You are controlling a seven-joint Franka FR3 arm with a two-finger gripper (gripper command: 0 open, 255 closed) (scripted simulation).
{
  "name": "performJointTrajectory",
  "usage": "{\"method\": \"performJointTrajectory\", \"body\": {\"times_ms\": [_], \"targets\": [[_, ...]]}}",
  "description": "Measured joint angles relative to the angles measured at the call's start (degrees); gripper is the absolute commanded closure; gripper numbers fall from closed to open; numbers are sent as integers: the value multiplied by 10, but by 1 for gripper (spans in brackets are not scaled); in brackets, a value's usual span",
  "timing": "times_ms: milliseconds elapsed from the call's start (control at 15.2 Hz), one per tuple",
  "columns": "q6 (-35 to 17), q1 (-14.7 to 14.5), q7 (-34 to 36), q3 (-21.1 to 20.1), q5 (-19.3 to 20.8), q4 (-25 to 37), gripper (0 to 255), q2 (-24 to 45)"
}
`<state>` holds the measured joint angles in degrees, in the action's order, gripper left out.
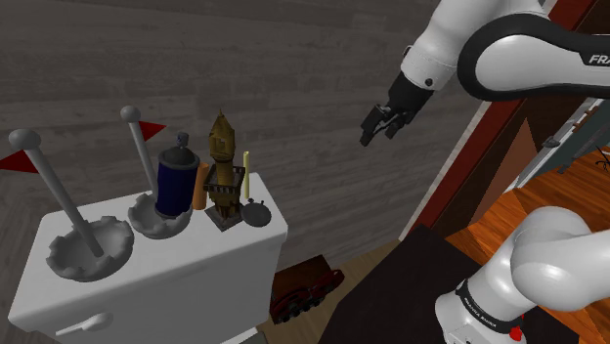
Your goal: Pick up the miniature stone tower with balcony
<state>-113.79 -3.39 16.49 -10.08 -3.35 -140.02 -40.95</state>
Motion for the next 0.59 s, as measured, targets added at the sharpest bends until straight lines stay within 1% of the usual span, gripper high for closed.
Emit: {"method": "performJointTrajectory", "body": {"times_ms": [330,462,594], "targets": [[-58,-4,70,-53,-18,29,0,45],[-86,-3,100,-76,-20,40,0,66],[-116,2,136,-106,-17,63,0,102]]}}
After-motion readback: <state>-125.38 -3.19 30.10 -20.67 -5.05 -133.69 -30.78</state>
